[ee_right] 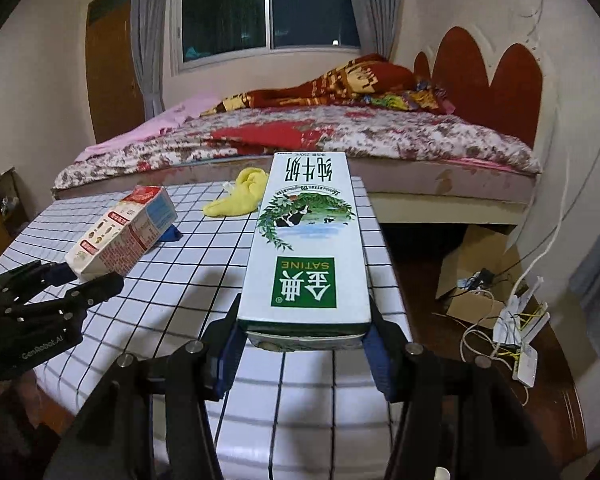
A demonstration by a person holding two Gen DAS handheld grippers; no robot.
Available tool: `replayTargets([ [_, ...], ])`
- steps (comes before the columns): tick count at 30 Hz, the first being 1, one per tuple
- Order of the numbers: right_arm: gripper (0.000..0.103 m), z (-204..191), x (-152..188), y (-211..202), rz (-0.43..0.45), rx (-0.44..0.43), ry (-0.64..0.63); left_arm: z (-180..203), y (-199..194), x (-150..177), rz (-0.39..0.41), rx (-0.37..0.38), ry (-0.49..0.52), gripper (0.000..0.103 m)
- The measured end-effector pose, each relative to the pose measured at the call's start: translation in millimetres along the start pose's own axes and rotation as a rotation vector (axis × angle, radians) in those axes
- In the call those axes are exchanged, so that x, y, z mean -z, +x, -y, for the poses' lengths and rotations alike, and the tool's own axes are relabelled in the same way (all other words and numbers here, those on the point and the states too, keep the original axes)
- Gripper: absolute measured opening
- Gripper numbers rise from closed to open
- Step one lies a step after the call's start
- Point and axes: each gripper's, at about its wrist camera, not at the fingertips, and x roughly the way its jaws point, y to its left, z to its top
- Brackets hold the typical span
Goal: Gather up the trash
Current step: 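Grasp the white snack carton with the left tool while the right tool grasps the green milk carton, then carry both cartons over the black bin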
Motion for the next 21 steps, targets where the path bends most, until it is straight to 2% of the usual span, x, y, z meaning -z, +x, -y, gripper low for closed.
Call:
replayTargets([
  [8, 0.056, 43, 28, -64, 0.097, 0.080, 0.045, 50, -28, 10, 0.041, 0.062, 0.072, 0.051],
  [16, 0.056, 93, 63, -105, 0.110, 0.180, 0.062, 109, -30, 22, 0.027, 0.154, 0.149, 0.051],
  [21, 0.056, 126, 91, -116, 0.096, 0.215, 0.115, 144, -29, 35, 0.009, 0.201, 0.207, 0.051],
])
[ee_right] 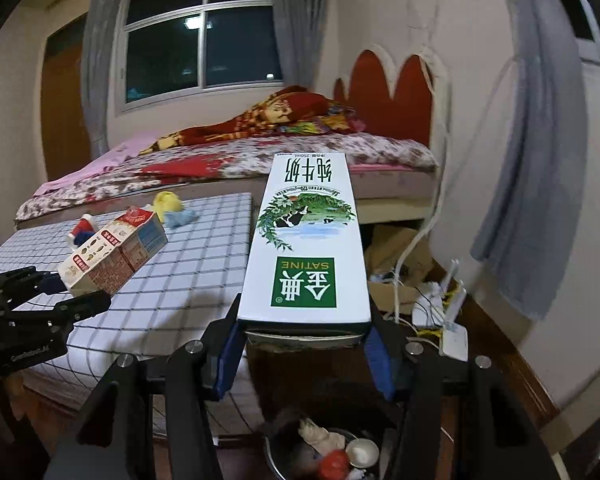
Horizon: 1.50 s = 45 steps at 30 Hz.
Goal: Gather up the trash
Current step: 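Carry both cartons over the black bin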
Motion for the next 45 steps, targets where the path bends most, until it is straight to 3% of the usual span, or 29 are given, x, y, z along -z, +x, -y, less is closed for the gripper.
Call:
replayTargets([
  [15, 0.056, 54, 55, 0, -0.123, 0.034, 0.047, 81, 25, 26, -0.081, 0.132, 0.075, 0.051],
  [25, 0.056, 65, 87, 8, -0.210, 0.028, 0.025, 108, 47, 53, -0.181, 0.193, 0.065, 0.051],
  [45, 0.056, 75, 140, 97, -0.505, -0.025, 0.000, 126, 120, 78, -0.355, 0.242, 0.013, 0.051],
])
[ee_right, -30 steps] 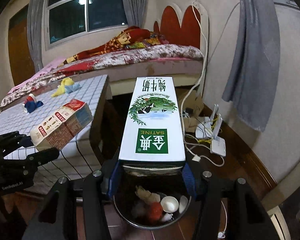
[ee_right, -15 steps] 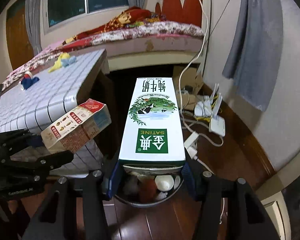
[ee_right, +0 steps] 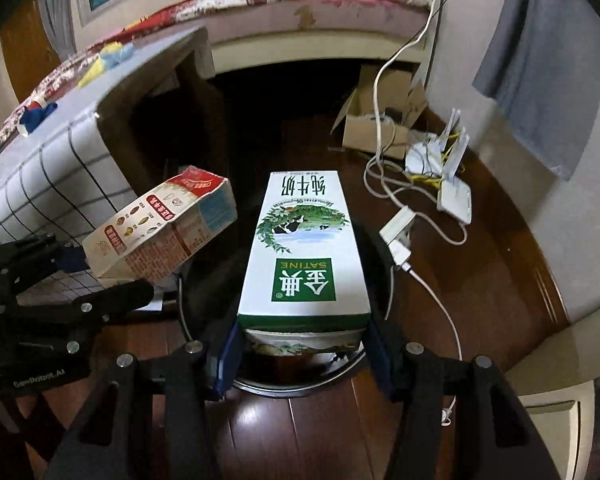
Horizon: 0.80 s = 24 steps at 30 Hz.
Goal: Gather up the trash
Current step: 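Carry both cartons over the black bin, then open both tools to drop the cartons into the bin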
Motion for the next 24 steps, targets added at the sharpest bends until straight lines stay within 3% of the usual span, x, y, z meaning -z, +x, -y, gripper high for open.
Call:
replayTargets([
  [2, 0.056, 2, 0, 9, -0.019, -0.009, 0.000, 0, 5, -1, -0.005, 0.011, -0.006, 0.051],
  [5, 0.057, 5, -1, 22, -0.042, -0.029, 0.009, -1, 22, -3, -0.062, 0.087, -0.040, 0.056],
  [6, 0.064, 8, 0, 28, -0.055, -0.023, 0.019, -2, 27, -3, -0.066, 0.098, -0.057, 0.067],
  [7, 0.082, 14, 2, 34, -0.074, 0.040, 0.035, -2, 32, -1, -0.074, 0.076, -0.063, 0.085],
  [8, 0.087, 18, 3, 35, -0.072, 0.068, 0.047, -2, 35, 0, -0.082, 0.050, -0.066, 0.088],
  [13, 0.091, 41, 9, 30, -0.076, 0.097, 0.146, -3, 31, 10, -0.074, -0.025, -0.057, 0.098],
  [15, 0.102, 41, 12, 28, -0.089, 0.111, 0.164, -4, 27, 13, -0.063, -0.054, -0.054, 0.099],
  [24, 0.102, 25, 20, 22, -0.088, 0.119, 0.126, -14, 10, 17, -0.029, -0.088, -0.072, 0.100],
])
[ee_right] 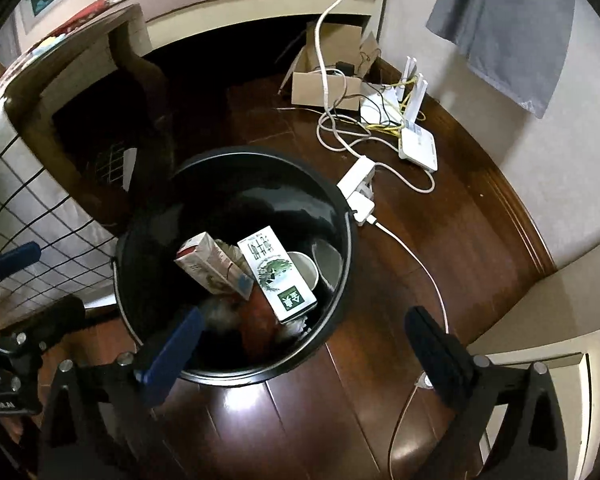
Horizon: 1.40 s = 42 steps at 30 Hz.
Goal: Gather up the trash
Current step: 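Open both tools to drop the cartons into the bin, then move both open tools back over the table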
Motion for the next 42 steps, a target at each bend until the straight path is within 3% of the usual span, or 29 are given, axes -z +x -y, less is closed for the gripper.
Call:
replayTargets([
  [10, 0.102, -14, -4, -33, 0.064, -0.004, -0.023, 3, -22, -5, 0.041, 0.007, 0.001, 0.100],
  [24, 0.102, -35, -21, -97, 0.239, -0.042, -0.035, -10, -79, -21, 0.168, -0.014, -0.020, 0.100],
  [42, 0.102, -93, -52, -122, 0.367, -0.101, -0.106, -84, -125, -30, 0.264, -0.123, -0.100, 0.101],
])
